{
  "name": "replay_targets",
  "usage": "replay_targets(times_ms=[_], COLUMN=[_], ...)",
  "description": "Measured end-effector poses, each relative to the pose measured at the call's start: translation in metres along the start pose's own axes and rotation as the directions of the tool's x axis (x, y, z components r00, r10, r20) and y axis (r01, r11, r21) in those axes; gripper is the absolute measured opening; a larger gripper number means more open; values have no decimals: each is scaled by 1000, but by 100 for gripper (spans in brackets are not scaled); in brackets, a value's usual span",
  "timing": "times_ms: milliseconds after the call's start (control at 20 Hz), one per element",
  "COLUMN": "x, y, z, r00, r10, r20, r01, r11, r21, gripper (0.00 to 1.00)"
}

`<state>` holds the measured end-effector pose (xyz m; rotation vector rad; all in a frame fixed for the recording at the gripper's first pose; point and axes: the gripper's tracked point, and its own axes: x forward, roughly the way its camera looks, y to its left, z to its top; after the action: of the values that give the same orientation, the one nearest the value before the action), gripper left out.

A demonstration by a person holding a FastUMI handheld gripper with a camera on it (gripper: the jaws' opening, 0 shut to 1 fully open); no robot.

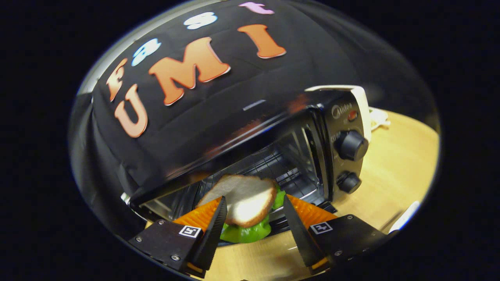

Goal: Open the toaster oven, put the food inside, and close the toaster oven door.

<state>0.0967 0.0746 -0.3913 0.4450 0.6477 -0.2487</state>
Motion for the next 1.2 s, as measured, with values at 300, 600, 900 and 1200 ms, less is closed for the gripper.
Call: replay_targets(times_ms=[300, 600, 900, 1200], x=[-78, -161, -167, -159], y=[-3, -21, -58, -66], z=[3, -71, -108, -146], r00=[997, 958, 949, 915], r10=[65, 138, 32, -37], r20=[-38, -251, -315, -402], r01=[-72, -217, -155, -142], r11=[974, 922, 915, 902], r21=[-213, -321, -373, -408], gripper=[97, 98, 99, 99])
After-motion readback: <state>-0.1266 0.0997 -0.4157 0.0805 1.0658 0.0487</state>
